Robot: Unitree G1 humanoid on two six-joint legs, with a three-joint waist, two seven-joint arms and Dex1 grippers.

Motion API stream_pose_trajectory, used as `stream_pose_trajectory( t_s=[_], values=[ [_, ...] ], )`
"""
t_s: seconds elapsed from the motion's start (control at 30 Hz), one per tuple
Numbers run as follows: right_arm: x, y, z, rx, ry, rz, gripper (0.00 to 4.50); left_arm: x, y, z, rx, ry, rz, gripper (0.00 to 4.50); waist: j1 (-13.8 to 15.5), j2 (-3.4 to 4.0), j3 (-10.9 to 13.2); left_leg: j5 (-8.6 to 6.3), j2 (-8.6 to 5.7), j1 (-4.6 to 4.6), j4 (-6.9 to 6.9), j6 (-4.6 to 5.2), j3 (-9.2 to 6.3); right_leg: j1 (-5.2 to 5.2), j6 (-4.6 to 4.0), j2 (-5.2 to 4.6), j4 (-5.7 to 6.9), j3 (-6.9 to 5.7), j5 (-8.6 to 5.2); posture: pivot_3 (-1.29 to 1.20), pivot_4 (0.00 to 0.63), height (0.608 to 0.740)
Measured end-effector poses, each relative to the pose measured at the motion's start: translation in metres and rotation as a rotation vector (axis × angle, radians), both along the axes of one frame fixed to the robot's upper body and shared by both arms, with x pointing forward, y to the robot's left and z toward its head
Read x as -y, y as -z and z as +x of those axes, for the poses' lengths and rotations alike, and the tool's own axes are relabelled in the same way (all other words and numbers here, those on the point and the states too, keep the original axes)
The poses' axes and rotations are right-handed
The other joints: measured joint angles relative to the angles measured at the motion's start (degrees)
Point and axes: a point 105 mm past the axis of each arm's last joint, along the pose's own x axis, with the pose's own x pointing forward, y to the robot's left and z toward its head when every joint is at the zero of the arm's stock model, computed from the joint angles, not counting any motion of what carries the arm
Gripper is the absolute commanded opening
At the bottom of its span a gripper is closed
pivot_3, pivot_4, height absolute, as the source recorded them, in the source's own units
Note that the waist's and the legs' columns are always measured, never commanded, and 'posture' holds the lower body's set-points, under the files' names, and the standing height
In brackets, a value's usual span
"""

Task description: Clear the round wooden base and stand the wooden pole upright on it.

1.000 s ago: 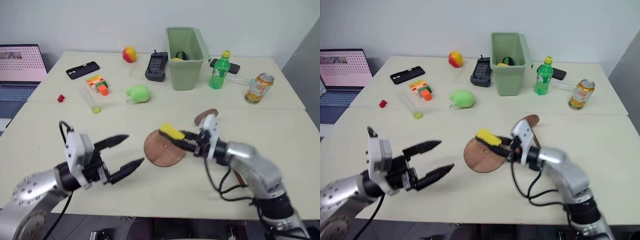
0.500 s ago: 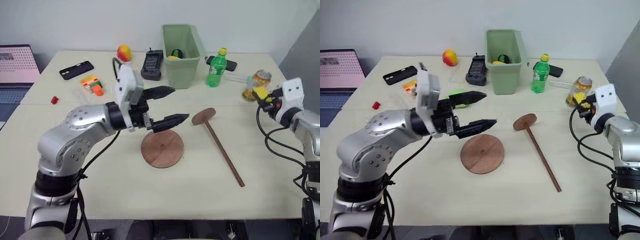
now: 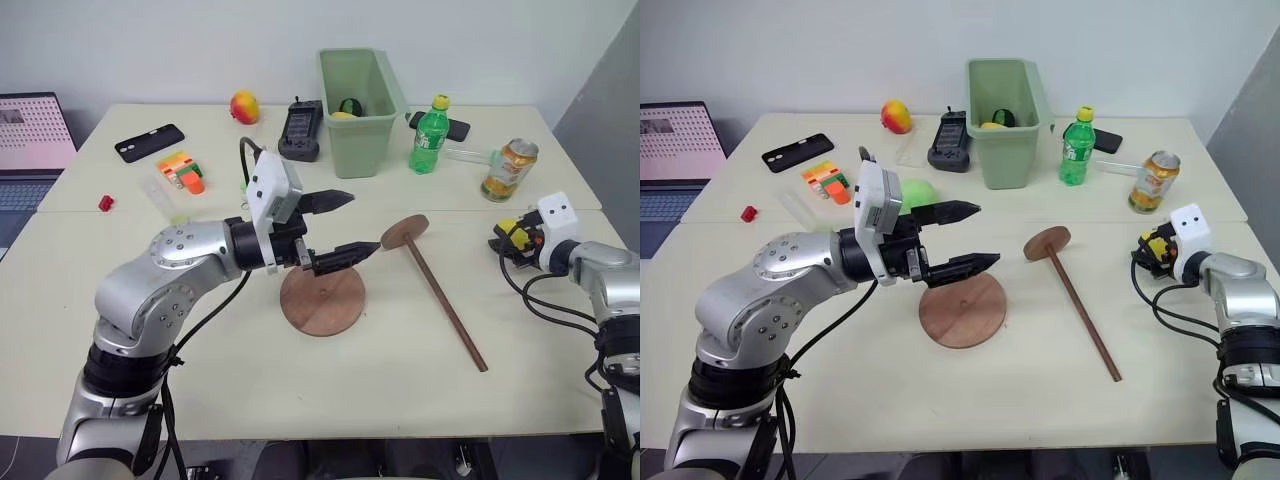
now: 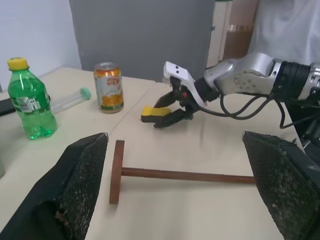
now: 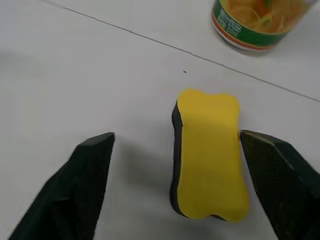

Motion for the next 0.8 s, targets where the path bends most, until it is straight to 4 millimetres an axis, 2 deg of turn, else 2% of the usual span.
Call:
stream_pose_trajectory(
  t_s=[0.07, 0.1, 0.2, 0.3, 0.37, 0.43, 0.57, 0.73, 0.8],
  values=[
    [-0.004, -0.023, -0.004, 0.036, -0.033, -0.024, 4.5, -0.003, 0.0, -0.001, 0.001, -0.005, 0.003, 4.5, 0.17, 0.0, 0.0, 0.0, 0.0, 0.0, 0.02, 0.0, -0.05, 0.02, 0.0, 0.0, 0.01, -0.01, 0.0, 0.0, 0.15, 0.74],
    [-0.006, -0.027, -0.005, 0.043, -0.043, -0.028, 4.5, -0.004, 0.0, -0.001, 0.001, -0.006, 0.006, 4.5, 0.2, 0.02, 0.01, 0.0, 0.0, 0.01, 0.02, 0.0, -0.08, 0.01, 0.0, 0.0, 0.03, 0.0, 0.0, 0.0, 0.15, 0.74],
    [-0.034, -0.062, -0.02, 0.066, -0.184, -0.059, 4.5, -0.015, 0.001, -0.002, 0.02, -0.014, 0.059, 4.5, 0.18, 0.06, 0.02, 0.0, 0.02, 0.02, -0.01, 0.0, -0.18, 0.02, 0.0, 0.05, 0.02, -0.03, 0.0, 0.0, 0.15, 0.74],
    [-0.056, -0.076, -0.032, 0.03, -0.269, -0.041, 4.5, -0.024, 0.006, -0.007, 0.005, -0.004, 0.087, 4.5, 0.32, 0.05, 0.03, 0.0, 0.03, 0.0, 0.0, 0.0, -0.37, 0.08, 0.0, 0.05, -0.02, -0.11, 0.0, 0.0, 0.15, 0.74],
    [-0.074, -0.071, -0.04, -0.061, -0.316, 0.016, 4.5, -0.03, 0.014, -0.015, -0.03, 0.024, 0.108, 4.5, 0.3, 0.04, 0.03, 0.0, 0.04, 0.0, 0.01, 0.01, -0.48, 0.08, 0.0, 0.04, -0.02, -0.1, 0.0, 0.0, 0.15, 0.74],
    [-0.096, -0.056, -0.048, -0.223, -0.348, 0.117, 4.5, -0.033, 0.022, -0.028, -0.072, 0.08, 0.132, 4.5, 0.38, 0.04, 0.03, -0.05, 0.02, 0.0, 0.03, 0.09, -0.54, 0.08, 0.0, 0.03, -0.01, -0.1, 0.0, 0.0, 0.15, 0.74],
    [-0.113, -0.031, -0.055, -0.4, -0.345, 0.12, 4.5, -0.038, 0.03, -0.045, -0.092, 0.131, 0.173, 4.5, 0.85, 0.05, 0.04, -0.08, -0.04, -0.02, 0.02, 0.15, -0.6, 0.08, 0.0, 0.02, -0.05, -0.14, 0.0, 0.0, 0.15, 0.74],
    [-0.124, -0.008, -0.058, -0.513, -0.282, 0.141, 4.5, -0.036, 0.032, -0.044, -0.074, 0.098, 0.141, 4.5, 1.23, 0.04, 0.04, -0.09, -0.08, -0.37, 0.25, 0.15, -0.72, -0.11, 0.0, -0.02, -0.01, -0.28, 0.0, 0.0, 0.15, 0.74],
    [-0.126, -0.005, -0.058, -0.522, -0.275, 0.143, 4.5, -0.035, 0.031, -0.045, -0.065, 0.094, 0.14, 4.5, 1.15, 0.04, 0.04, -0.07, -0.08, -0.64, 0.41, 0.12, -0.72, -0.32, 0.0, -0.02, 0.08, -0.33, 0.0, 0.0, 0.15, 0.74]
  ],
)
